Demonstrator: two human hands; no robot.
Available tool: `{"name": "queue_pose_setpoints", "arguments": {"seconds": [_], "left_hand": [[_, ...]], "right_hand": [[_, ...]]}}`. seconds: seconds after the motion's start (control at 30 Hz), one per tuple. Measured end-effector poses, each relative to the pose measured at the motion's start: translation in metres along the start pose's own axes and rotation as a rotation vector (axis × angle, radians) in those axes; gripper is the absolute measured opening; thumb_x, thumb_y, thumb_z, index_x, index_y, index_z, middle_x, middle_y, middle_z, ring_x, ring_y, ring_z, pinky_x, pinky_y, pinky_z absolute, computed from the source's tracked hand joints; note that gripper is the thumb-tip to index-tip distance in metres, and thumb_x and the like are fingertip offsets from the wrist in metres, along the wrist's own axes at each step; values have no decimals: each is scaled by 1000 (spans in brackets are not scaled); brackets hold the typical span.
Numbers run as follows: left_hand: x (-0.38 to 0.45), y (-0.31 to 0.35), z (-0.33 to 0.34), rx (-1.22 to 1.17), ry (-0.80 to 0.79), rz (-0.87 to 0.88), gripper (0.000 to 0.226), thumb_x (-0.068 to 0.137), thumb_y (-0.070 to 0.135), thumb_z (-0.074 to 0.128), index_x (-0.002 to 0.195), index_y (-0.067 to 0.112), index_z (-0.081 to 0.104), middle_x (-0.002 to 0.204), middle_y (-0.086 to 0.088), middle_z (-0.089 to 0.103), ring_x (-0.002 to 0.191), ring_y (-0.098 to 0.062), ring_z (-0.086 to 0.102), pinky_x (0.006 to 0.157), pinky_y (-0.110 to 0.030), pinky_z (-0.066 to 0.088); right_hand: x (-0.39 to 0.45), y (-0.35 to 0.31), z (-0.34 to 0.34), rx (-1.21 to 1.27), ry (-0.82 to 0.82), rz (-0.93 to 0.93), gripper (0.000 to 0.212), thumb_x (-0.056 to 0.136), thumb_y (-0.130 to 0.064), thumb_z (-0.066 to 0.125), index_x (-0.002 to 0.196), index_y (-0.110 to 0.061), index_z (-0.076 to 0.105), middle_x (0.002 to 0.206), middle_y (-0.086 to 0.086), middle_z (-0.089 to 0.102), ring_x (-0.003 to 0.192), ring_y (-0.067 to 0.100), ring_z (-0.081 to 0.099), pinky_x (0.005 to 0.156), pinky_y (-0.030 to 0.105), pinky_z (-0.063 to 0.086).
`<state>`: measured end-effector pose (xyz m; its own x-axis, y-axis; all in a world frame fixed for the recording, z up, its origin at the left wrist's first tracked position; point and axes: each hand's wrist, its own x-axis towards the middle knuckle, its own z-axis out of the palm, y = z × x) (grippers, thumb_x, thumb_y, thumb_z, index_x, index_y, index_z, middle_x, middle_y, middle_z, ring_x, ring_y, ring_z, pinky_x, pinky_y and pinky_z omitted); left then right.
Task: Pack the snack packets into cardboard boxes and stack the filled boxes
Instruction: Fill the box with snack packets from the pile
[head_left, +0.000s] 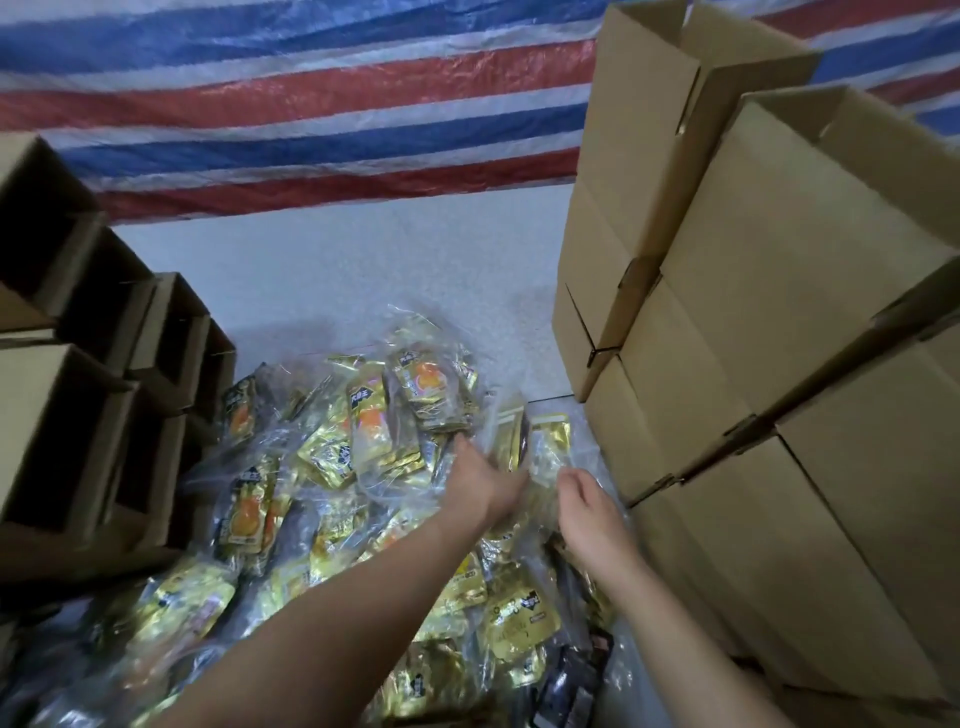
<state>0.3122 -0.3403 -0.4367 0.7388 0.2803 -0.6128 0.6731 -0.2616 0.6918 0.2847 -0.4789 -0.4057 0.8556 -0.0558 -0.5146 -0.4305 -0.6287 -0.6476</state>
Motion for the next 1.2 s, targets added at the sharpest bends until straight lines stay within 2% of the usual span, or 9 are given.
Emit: {"name": "queue_pose_setpoints", "arguments": {"seconds": [0.2,0.33,0.47,0.53,0.63,0.77,0.97,1.07,1.2], "left_hand": [[-81,2,-75,-324,-31,212,64,76,14,71,122,34,32,91,-4,72,58,-9,67,51,-24,52],[-143,17,-129,-335,-11,463,61,71,35,70,127,47,49,99,13,75,77,-3,71,67,-23,56],[-190,19,-159,-287,43,619,47,77,39,67,123,48,58,104,22,73,95,2,70,84,-24,58],[-209,16,-171,-256,90,686,38,82,39,68,120,45,63,101,23,73,95,4,69,80,-15,55],[-229,9,-185,-82,264,766,26,87,43,66,113,39,67,102,19,70,102,0,63,86,-22,51],[-249,-7,-197,142,386,788,52,85,63,53,129,37,60,131,11,49,126,-5,41,109,-25,36],[-266,-36,-210,378,429,738,75,81,80,26,147,46,39,165,9,7,150,-12,3,123,-44,10],[-274,-45,-216,343,383,797,64,87,77,19,146,55,33,165,14,4,151,-9,-1,123,-45,8],[-283,-55,-223,172,358,856,59,94,68,18,144,49,43,161,14,21,148,-3,13,121,-35,18]], "right_hand": [[-30,-52,15,439,-58,55,59,96,-68,37,137,-27,49,134,-2,58,121,22,56,105,47,43],[-77,-99,23,858,-321,-17,73,65,-81,57,118,-33,69,121,2,71,109,22,67,86,43,56],[-121,-134,31,1074,-530,-191,84,70,-76,67,133,-19,64,131,14,65,121,31,63,89,42,56],[-140,-150,35,1106,-549,-213,91,67,-74,69,134,-12,62,130,18,65,120,35,63,94,45,56],[-161,-165,42,1110,-564,-259,81,71,-67,68,125,-7,68,127,22,65,116,36,65,94,45,55],[-184,-177,45,1128,-648,-304,74,56,-58,91,110,-10,76,116,19,70,103,33,70,91,46,57],[-196,-175,55,1141,-718,-244,91,49,-41,99,126,-5,67,118,19,67,98,34,66,103,53,45],[-203,-170,59,1144,-769,-275,59,53,-44,95,100,-13,79,93,11,71,79,28,67,86,48,49],[-211,-163,60,1137,-878,-284,50,55,-42,93,95,-13,80,89,9,74,77,27,72,71,41,59]]}}
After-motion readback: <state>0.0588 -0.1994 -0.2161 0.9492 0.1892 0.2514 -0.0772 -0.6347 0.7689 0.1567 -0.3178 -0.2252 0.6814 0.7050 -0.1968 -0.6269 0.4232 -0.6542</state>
